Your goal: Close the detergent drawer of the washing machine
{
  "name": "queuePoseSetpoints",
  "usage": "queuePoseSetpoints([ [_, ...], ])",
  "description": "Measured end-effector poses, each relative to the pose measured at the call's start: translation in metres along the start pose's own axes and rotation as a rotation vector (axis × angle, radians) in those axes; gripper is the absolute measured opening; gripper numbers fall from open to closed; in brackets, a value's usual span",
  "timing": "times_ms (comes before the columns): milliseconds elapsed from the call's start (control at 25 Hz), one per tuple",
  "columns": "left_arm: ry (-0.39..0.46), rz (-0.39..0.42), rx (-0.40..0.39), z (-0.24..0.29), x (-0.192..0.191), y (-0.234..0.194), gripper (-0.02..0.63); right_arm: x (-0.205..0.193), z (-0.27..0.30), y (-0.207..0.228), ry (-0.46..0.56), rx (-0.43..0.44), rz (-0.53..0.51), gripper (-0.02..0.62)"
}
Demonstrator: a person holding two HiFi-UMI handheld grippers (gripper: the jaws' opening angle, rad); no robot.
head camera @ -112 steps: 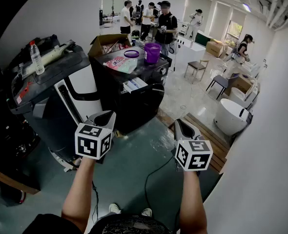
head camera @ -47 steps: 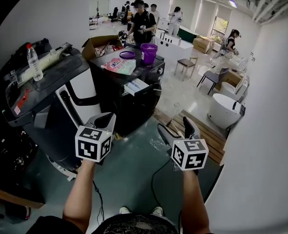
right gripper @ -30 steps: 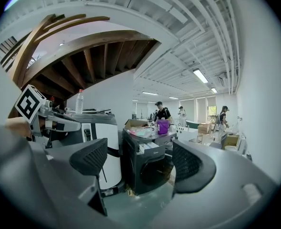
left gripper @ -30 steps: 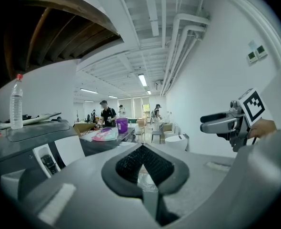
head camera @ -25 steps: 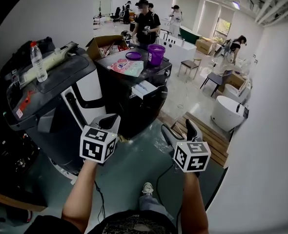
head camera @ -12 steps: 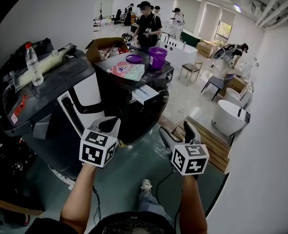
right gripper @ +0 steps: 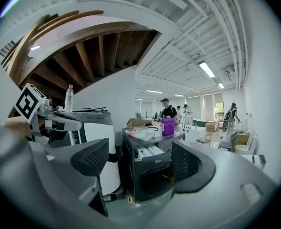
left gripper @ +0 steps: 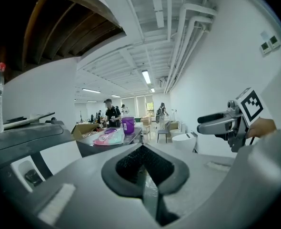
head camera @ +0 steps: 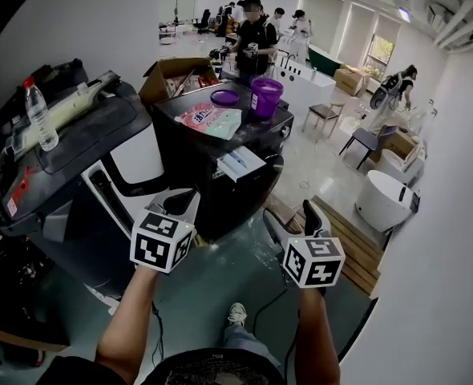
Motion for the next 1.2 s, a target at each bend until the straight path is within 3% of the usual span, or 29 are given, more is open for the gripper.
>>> queuePoseSetpoints([
  [640, -0.053, -0.007, 0.088, 0.113, 0.017, -0.032, 0.002, -0.001, 0.102, 0.081, -0.040, 0.062, 0.051, 0.413],
  [1200, -0.088, -0.012, 0.144, 0.179, 0.017, -0.048, 0.002, -0.024, 0.163, 0.124, -0.073, 0.113, 0.108, 0.410],
])
Point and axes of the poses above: the fingertips, and each gripper's own axes: z forward along the fingers, y to its right, x out of its top, the point moved 1 cm from there along -z, backward along the fingers, and after that the axes turned 5 degrees about y, right-handed, at the moved point
